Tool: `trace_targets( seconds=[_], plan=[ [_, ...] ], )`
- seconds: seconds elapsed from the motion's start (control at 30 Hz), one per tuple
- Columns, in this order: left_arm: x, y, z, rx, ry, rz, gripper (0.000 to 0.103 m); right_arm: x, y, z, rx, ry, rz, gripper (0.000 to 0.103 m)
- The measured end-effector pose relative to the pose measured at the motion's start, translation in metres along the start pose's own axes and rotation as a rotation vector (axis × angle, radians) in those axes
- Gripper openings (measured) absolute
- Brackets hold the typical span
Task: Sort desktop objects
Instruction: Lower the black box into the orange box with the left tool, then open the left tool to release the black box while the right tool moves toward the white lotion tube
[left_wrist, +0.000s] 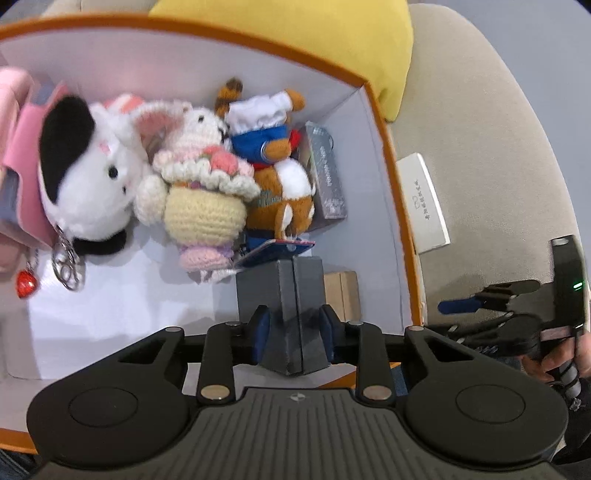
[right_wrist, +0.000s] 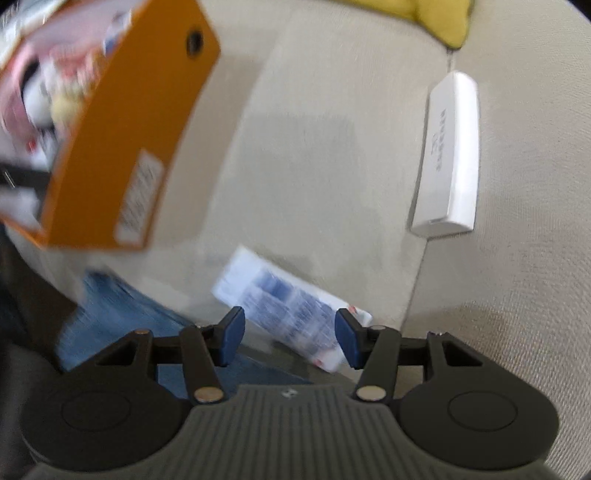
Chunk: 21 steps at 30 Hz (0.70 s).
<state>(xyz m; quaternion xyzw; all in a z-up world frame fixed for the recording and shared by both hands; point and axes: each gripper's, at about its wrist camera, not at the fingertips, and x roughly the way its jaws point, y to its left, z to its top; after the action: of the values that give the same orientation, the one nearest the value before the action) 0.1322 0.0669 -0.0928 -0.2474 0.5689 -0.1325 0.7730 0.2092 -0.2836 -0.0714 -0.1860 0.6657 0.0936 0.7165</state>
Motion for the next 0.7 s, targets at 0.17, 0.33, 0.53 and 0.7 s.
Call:
trace_targets(
  seconds=[0.17, 0.33, 0.53, 0.7],
  plan=[
    [-0.020, -0.017, 0.001, 0.055, -0.084, 0.056, 0.033, 0.024, 0.015, 0.001, -0.113, 0.067, -0.053, 0.063],
    [-0.038, -0.029, -0.002, 0.094, -0.155, 0.099, 0.033, 0.044, 0.025, 0.010, -0.195, 0.141, -0.111, 0.063],
    [-0.046, -0.041, -0.004, 0.124, -0.201, 0.114, 0.033, 0.059, 0.024, 0.017, -0.227, 0.164, -0.153, 0.064],
    [-0.055, -0.052, -0.007, 0.172, -0.239, 0.132, 0.033, 0.042, 0.016, 0.012, -0.194, 0.053, -0.126, 0.050]
  ],
)
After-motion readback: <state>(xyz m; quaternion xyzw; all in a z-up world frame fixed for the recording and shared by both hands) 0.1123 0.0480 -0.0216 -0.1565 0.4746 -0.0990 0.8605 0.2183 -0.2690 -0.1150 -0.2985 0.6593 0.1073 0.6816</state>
